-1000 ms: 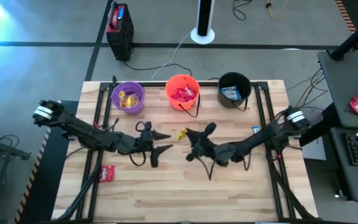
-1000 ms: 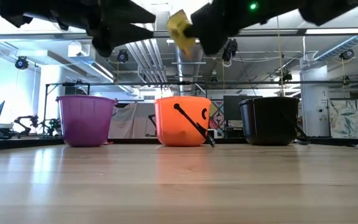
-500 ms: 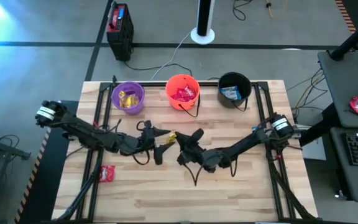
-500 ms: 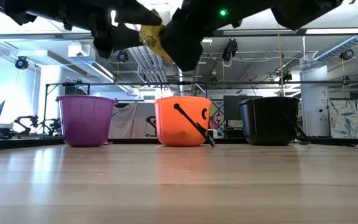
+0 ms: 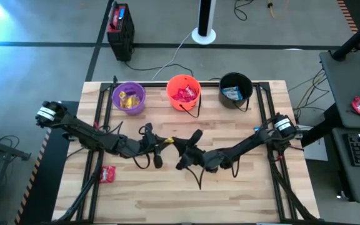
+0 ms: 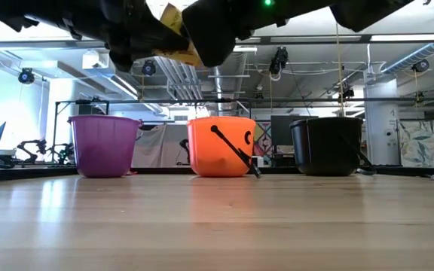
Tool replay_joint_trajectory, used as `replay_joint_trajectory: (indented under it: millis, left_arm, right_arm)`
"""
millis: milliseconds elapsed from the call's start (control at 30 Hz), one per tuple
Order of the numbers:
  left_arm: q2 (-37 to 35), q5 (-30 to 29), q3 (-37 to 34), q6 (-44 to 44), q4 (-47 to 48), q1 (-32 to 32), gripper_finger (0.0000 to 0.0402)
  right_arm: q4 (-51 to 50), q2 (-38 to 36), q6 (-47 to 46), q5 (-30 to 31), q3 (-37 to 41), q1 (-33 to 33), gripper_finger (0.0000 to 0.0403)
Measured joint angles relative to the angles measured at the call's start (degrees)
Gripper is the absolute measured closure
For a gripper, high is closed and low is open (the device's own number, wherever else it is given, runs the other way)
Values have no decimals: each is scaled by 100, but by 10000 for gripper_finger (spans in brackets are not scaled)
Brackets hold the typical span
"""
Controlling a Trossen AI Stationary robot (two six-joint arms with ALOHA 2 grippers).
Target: Sort candy by brand, put in halloween buckets
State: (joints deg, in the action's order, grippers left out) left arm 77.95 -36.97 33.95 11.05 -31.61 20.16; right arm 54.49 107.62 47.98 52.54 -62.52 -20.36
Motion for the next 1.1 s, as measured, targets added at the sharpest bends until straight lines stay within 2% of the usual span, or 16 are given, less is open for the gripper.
replay_joint_trajectory:
  millis: [200, 367, 533, 667, 800, 933, 1000, 1100]
  left_arm:
    - [-40, -41, 0, -48, 120, 0, 399]
    - [-396, -724, 7, -51, 653, -34, 400]
    - [-1311, -1545, 11, -46, 1916, -295, 401]
    - [-2204, -1817, 112, 218, 3194, -954, 401]
    - [-2688, -1277, 774, 1006, 5134, -2110, 401]
    - [-2546, -255, 1541, 1329, 6972, -3443, 401]
    - [-2404, 270, 1734, 1180, 7476, -4036, 401]
    - [-2213, 869, 1777, 890, 7674, -4724, 401]
  right_arm:
    - [-765, -276, -963, 69, 0, 2, 308]
    - [-1899, -791, -1699, 633, 2, 90, 257]
    - [-3669, -1395, -3243, 681, 2, 330, 232]
    - [-4812, -1671, -4317, 407, 4, 594, 227]
    - [-5183, -1687, -4836, 82, 46, 787, 231]
    - [-5144, -1625, -4945, -121, 57, 871, 231]
    - [-5131, -1594, -4950, -160, 59, 892, 229]
    - [-5118, -1563, -4956, -176, 65, 896, 231]
